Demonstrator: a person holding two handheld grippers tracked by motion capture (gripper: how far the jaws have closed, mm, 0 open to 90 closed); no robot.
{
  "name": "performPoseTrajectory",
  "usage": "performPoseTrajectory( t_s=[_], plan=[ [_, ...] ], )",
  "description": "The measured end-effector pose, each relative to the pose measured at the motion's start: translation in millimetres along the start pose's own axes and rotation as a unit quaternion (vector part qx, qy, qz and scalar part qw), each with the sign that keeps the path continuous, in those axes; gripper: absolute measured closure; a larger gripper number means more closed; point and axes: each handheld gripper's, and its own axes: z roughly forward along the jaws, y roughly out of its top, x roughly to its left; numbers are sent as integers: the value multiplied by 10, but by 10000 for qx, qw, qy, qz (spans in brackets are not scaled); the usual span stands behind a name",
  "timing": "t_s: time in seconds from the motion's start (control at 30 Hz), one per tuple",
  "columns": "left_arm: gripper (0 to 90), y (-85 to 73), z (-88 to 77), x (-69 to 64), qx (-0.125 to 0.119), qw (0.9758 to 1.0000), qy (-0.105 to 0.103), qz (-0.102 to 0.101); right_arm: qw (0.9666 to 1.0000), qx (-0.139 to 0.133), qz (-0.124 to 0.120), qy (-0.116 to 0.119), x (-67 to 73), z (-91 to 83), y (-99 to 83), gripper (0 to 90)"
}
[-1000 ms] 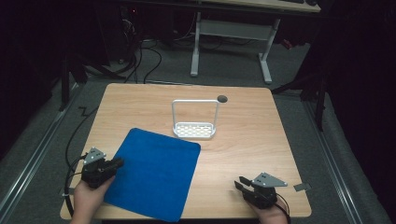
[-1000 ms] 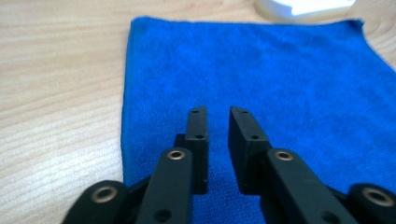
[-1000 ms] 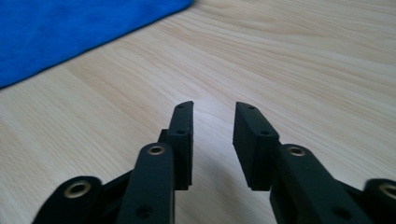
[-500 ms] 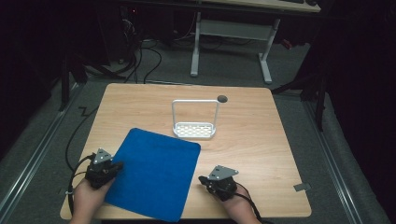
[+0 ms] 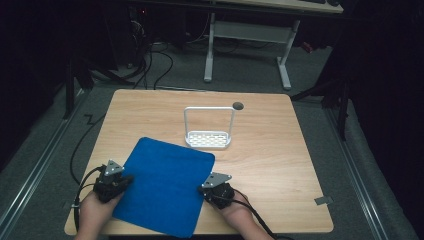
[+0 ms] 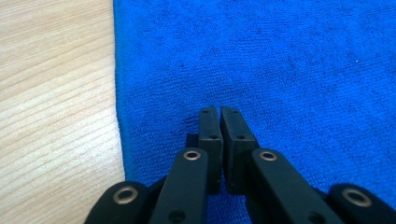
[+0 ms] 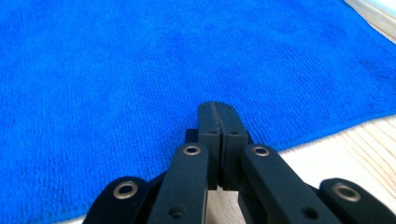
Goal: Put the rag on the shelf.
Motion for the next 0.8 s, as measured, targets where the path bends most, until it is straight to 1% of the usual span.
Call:
performPoseTrajectory(
  t_s=[0.07,0.13,0.17,0.23,0.37,0.4,0.53,0.63,0.8],
  plan=[
    [866,-3,-5,-12,8,10000,-21,10,10000,-23,-31,8,-12,-11,-19,900],
    [861,-7,-13,-55,33,10000,-80,44,10000,-22,21,20,-25,-52,-59,900],
    [861,-7,-13,-55,33,10000,-80,44,10000,-22,21,20,-25,-52,-59,900],
    [861,-6,-12,-105,42,9998,-171,87,10000,-33,7,-8,-47,-95,-106,900],
    [860,15,3,-219,77,9991,-345,235,9999,-37,129,-69,-89,-200,-212,900],
    [856,25,11,-252,91,9986,-431,280,9998,-28,144,-94,-95,-223,-233,900],
    [838,42,36,-367,86,9968,-708,353,9996,24,218,-153,-142,-349,-344,900],
    [838,45,46,-479,77,9951,-851,488,9992,57,346,-195,-184,-424,-408,900],
    [839,67,66,-657,115,9913,-1069,758,9982,52,515,-291,-252,-535,-519,900]
  ],
)
